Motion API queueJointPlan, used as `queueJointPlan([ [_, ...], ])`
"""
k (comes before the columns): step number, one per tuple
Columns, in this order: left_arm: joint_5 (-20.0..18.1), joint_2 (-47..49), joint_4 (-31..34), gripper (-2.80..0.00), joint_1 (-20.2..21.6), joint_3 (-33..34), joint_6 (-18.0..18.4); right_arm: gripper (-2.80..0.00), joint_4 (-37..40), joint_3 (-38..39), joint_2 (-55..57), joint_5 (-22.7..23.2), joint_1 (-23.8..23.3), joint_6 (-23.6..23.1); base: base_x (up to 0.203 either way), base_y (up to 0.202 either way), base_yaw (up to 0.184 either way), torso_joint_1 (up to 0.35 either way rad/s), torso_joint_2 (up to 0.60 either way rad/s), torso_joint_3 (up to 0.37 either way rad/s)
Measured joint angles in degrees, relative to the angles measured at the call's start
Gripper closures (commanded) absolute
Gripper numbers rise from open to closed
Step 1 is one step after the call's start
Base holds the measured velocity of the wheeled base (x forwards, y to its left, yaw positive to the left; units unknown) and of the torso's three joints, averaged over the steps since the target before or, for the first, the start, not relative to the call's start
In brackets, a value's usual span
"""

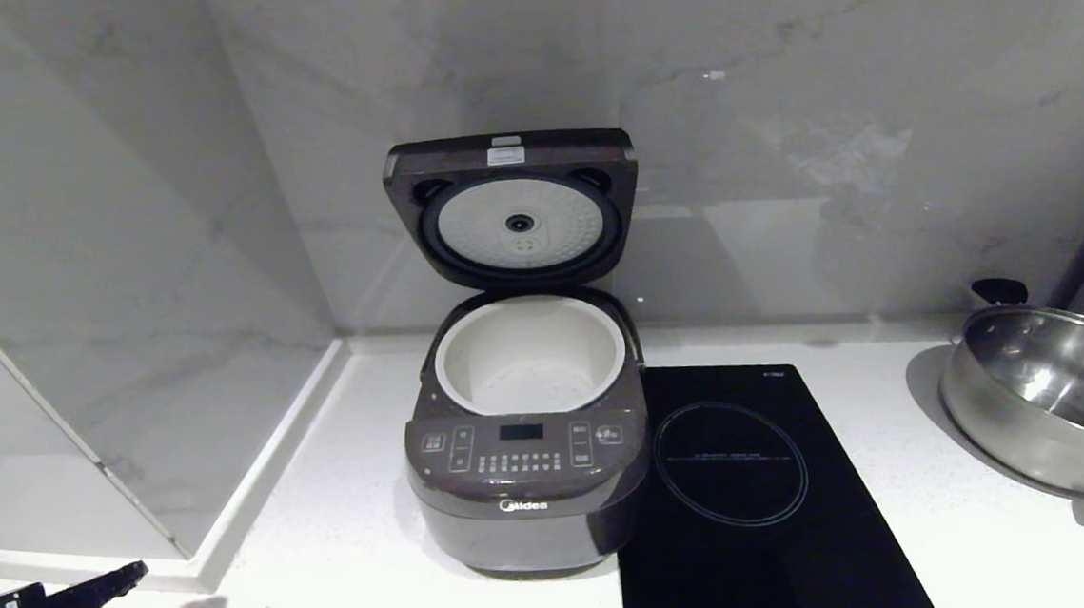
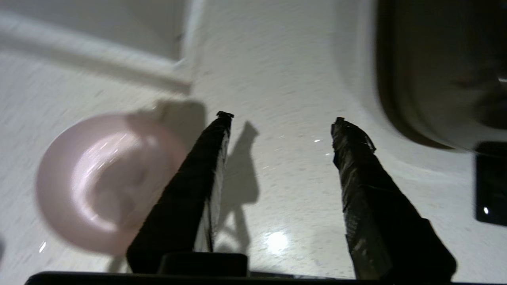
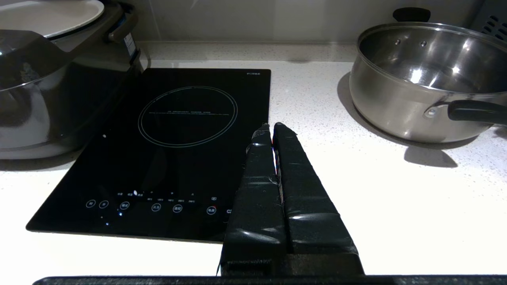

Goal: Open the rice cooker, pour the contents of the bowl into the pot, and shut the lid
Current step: Place the bowl on the table, then turn on the tap

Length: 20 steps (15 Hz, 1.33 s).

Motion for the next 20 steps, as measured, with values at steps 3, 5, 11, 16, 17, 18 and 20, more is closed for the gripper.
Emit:
queueJointPlan([
  [3,-10.63,-7.24,-0.87,0.0,-7.22,0.25,0.0,0.0,0.0,0.0,0.0,-0.02,0.0,-0.01,0.0,0.0,0.0,0.0,0.0,0.0],
  [5,-20.98,-11.66,-3.46,0.0,-9.42,-0.2,-0.02,0.0,0.0,0.0,0.0,0.0,0.0,0.02,0.0,0.0,0.0,0.0,0.0,0.0],
  [11,-28.89,-30.15,-1.91,0.0,-12.76,-4.5,-6.87,0.0,0.0,0.0,0.0,-0.02,0.0,0.03,0.0,0.0,0.0,0.0,0.0,0.0],
  [16,-16.59,-38.84,0.1,0.0,-19.5,-6.61,-11.92,0.0,0.0,0.0,0.0,0.0,0.0,0.05,0.0,0.0,0.0,0.0,0.0,0.0],
  [17,-8.89,-39.91,0.85,0.0,-23.27,-6.06,-11.58,0.0,0.0,0.0,0.0,0.0,0.0,0.05,0.0,0.0,0.0,0.0,0.0,0.0],
  [18,-0.12,-41.35,1.8,0.0,-26.66,-5.0,-11.01,0.0,0.0,0.0,0.0,-0.02,0.0,0.03,0.0,0.0,0.0,0.0,0.0,0.0],
  [20,15.43,-46.3,3.3,0.0,-30.43,-2.23,-10.26,0.0,0.02,0.0,0.0,-0.01,0.0,0.05,0.0,0.0,0.0,0.0,0.0,0.0],
])
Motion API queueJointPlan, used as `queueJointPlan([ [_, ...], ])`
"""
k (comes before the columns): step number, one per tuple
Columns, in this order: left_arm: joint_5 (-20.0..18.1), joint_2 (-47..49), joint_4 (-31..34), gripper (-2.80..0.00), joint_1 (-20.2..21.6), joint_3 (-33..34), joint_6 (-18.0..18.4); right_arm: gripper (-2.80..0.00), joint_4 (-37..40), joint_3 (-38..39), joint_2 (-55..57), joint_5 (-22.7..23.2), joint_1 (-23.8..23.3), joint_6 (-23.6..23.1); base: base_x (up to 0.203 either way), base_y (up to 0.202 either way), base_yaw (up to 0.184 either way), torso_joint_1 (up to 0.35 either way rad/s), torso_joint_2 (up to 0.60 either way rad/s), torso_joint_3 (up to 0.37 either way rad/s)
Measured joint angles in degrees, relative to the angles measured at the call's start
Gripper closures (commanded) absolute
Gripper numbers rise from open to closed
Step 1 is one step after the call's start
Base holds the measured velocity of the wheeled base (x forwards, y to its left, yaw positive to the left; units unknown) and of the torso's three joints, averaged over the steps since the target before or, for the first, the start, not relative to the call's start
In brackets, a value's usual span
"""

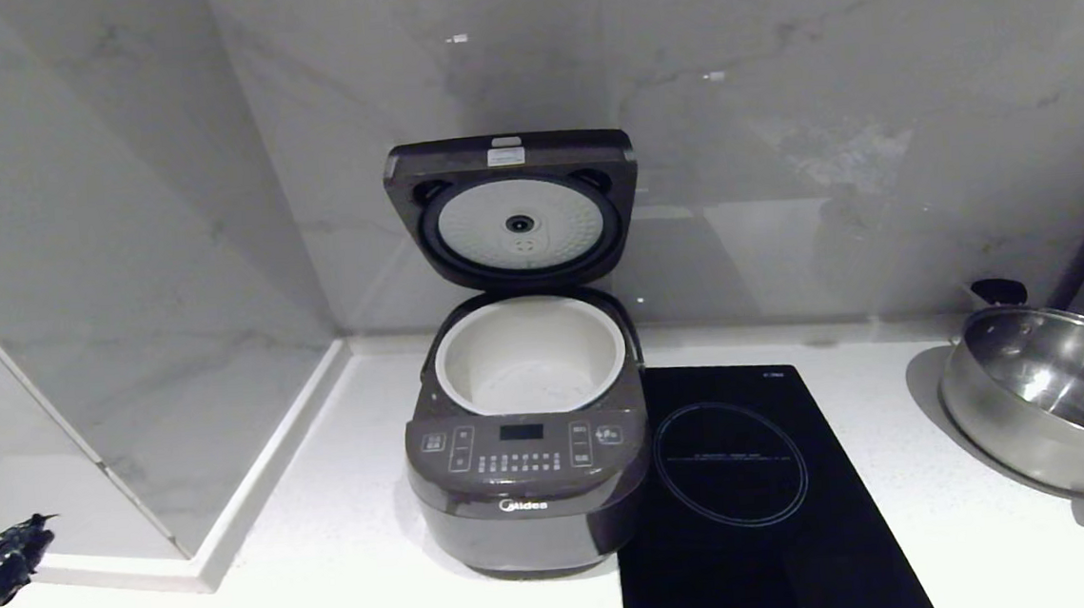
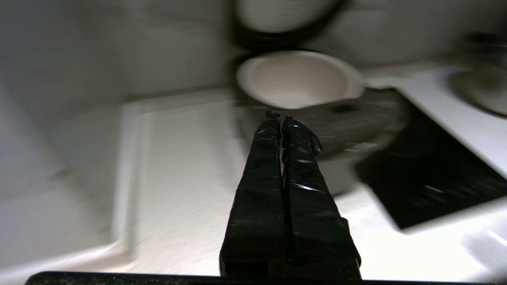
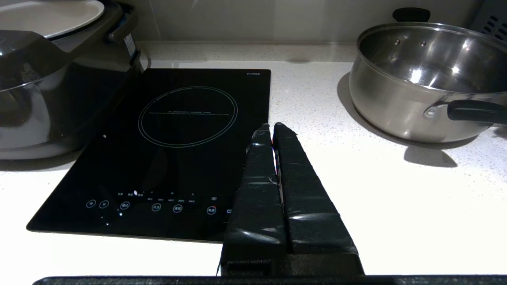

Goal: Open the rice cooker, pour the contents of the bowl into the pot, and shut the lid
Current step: Turn on the tap

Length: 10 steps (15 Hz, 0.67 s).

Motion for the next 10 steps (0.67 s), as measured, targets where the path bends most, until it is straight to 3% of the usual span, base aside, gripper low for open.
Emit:
queueJointPlan([
  [2,9.61,-6.08,2.5,0.0,-0.81,2.41,0.55,0.0,-0.02,0.0,0.0,0.0,0.0,-0.02,0.0,0.0,0.0,0.0,0.0,0.0],
  [4,14.51,-10.48,2.23,0.0,-0.46,6.95,1.44,0.0,-0.02,0.0,0.0,0.01,0.0,0.0,0.0,0.0,0.0,0.0,0.0,0.0],
  [7,13.29,-13.28,-1.5,0.0,-2.61,13.35,1.94,0.0,-0.02,0.0,0.0,-0.01,0.0,-0.02,0.0,0.0,0.0,0.0,0.0,0.0],
  [10,11.8,-16.83,0.67,0.0,-6.34,15.86,2.1,0.0,0.0,0.0,0.0,0.01,0.0,-0.02,0.0,0.0,0.0,0.0,0.0,0.0],
])
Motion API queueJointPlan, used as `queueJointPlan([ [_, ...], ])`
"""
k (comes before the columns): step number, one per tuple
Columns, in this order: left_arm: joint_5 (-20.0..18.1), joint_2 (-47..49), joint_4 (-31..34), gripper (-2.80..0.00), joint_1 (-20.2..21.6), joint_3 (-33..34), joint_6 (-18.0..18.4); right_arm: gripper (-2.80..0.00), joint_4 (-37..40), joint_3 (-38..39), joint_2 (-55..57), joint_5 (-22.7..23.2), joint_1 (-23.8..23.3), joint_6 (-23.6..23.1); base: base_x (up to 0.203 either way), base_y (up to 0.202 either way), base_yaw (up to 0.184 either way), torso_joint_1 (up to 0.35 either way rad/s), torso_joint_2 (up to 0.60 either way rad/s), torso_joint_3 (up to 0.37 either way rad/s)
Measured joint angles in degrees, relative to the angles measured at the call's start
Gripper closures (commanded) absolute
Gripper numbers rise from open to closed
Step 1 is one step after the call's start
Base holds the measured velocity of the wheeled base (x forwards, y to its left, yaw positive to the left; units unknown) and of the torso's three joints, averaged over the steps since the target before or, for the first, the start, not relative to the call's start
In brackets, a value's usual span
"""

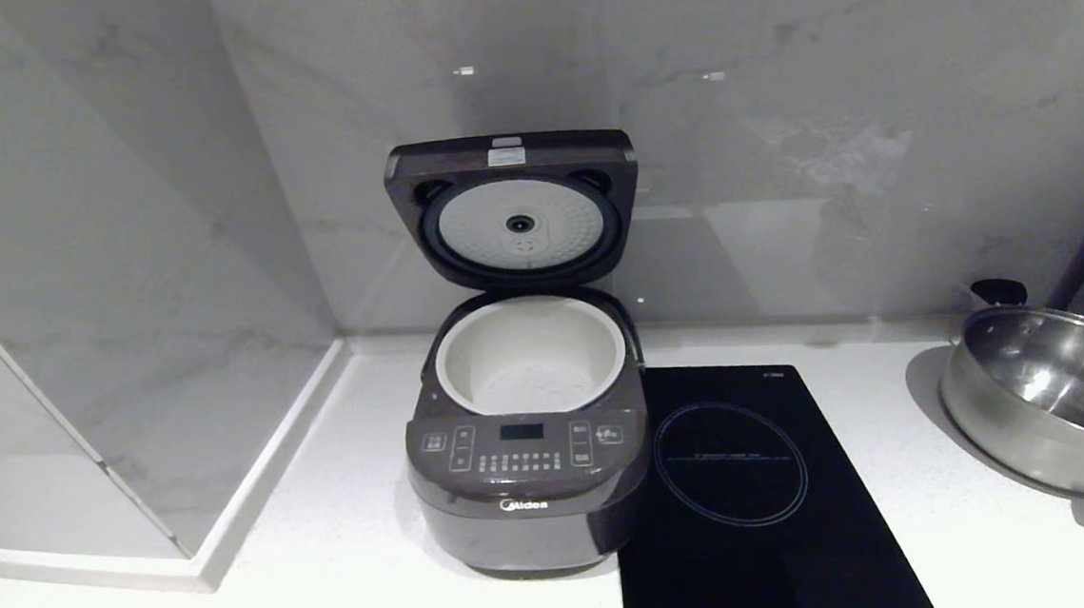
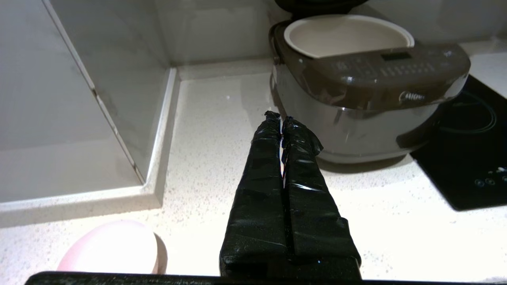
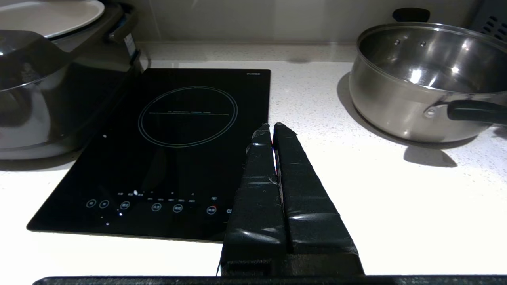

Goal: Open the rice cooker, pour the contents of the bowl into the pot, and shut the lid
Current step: Turn on the tap

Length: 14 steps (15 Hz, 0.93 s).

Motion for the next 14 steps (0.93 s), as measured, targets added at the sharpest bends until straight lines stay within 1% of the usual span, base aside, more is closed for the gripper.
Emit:
queueJointPlan([
  [1,0.58,-2.47,1.57,0.0,0.0,0.7,0.36,0.0,-0.02,0.0,0.0,-0.02,0.0,-0.01,0.0,0.0,0.0,0.0,0.0,0.0],
  [2,2.5,-5.35,3.85,0.0,0.14,1.3,0.85,0.0,-0.02,0.0,0.0,-0.02,0.0,0.0,0.0,0.0,0.0,0.0,0.0,0.0],
  [4,10.33,-9.37,8.75,0.0,0.37,2.47,0.63,0.0,0.0,0.0,0.0,-0.01,0.0,-0.01,0.0,0.0,0.0,0.0,0.0,0.0],
  [5,13.04,-10.4,9.66,0.0,0.51,3.11,1.16,0.0,0.0,0.0,0.0,0.0,0.0,0.02,0.0,0.0,0.0,0.0,0.0,0.0],
  [6,12.99,-11.13,10.13,0.0,0.59,3.66,2.68,0.0,-0.02,0.0,0.0,-0.02,0.0,-0.03,0.0,0.0,0.0,0.0,0.0,0.0],
  [7,12.51,-11.49,10.63,0.0,0.59,3.83,2.83,0.0,-0.02,0.0,0.0,-0.01,0.0,-0.02,0.0,0.0,0.0,0.0,0.0,0.0],
  [10,12.9,-12.08,13.0,0.0,0.59,3.35,1.29,0.0,-0.02,0.0,0.0,-0.02,0.0,0.02,0.0,0.0,0.0,0.0,0.0,0.0],
  [14,12.57,-12.43,13.33,0.0,0.55,3.2,1.05,0.0,-0.02,0.0,0.0,-0.04,0.0,0.02,0.0,0.0,0.0,0.0,0.0,0.0],
])
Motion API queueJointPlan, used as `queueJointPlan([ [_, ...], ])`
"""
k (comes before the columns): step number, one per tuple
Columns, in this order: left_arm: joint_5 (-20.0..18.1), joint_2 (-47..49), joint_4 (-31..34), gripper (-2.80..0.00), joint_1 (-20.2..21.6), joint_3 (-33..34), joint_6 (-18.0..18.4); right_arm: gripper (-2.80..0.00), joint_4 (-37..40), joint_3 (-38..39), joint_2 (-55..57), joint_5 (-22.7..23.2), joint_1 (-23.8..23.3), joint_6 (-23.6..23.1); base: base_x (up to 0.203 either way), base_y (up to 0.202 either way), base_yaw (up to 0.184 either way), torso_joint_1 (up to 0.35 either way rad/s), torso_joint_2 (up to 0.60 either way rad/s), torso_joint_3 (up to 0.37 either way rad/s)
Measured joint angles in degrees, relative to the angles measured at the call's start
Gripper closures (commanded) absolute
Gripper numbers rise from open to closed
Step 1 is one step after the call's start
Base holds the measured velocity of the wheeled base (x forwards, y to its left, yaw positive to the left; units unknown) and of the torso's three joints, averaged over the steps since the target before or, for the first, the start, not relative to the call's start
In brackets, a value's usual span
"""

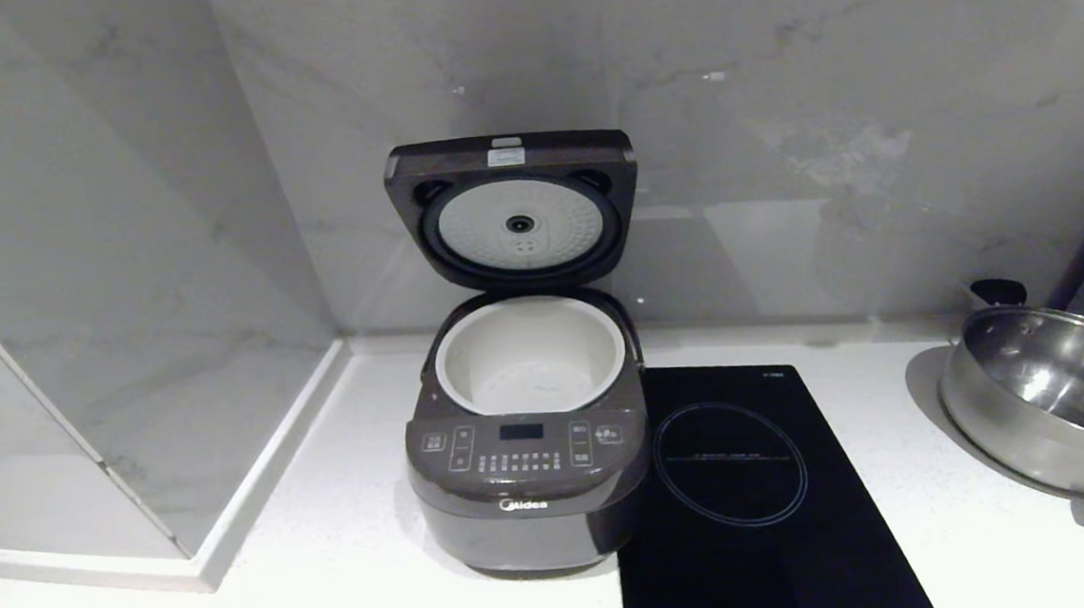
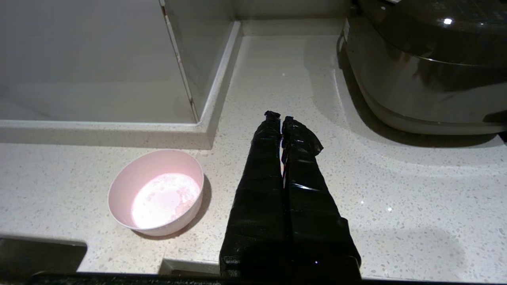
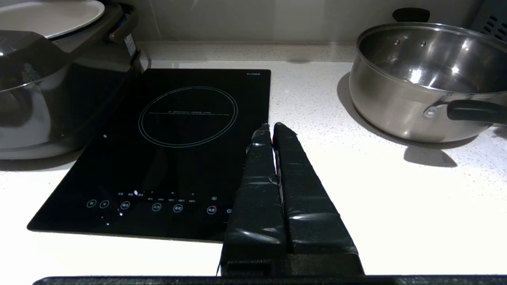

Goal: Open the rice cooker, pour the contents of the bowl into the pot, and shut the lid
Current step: Turn on the tap

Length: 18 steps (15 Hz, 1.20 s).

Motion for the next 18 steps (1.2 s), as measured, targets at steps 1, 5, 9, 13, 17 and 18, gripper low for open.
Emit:
queueJointPlan([
  [1,0.02,-0.05,0.0,0.0,-0.02,-0.02,-0.05,0.0,0.02,0.0,0.0,0.04,0.0,0.01,0.0,0.0,0.0,0.0,0.0,0.0],
  [5,-0.16,-0.07,0.13,0.0,0.03,-0.06,0.06,0.0,0.0,0.0,0.0,0.02,0.0,-0.02,0.0,0.0,0.0,0.0,0.0,0.0],
  [9,-0.21,-0.07,0.13,0.0,0.03,-0.05,0.05,0.0,0.01,-0.02,0.0,0.0,0.0,0.02,0.001,-0.008,0.097,0.005,0.0,0.001],
  [13,-0.17,-0.07,0.13,0.0,0.06,-0.06,0.05,0.0,0.0,0.0,0.0,0.02,0.0,0.02,-0.003,-0.008,0.165,-0.004,-0.01,-0.001],
  [17,-0.27,-0.07,0.08,0.0,0.06,-0.04,0.2,0.0,0.0,0.0,0.0,0.05,0.0,0.0,-0.003,-0.006,0.129,0.017,-0.03,-0.02],
  [18,-0.31,-0.07,0.07,0.0,0.06,-0.04,0.22,0.0,0.0,0.0,0.0,0.04,0.0,0.0,0.0,0.0,0.0,0.018,-0.03,-0.017],
])
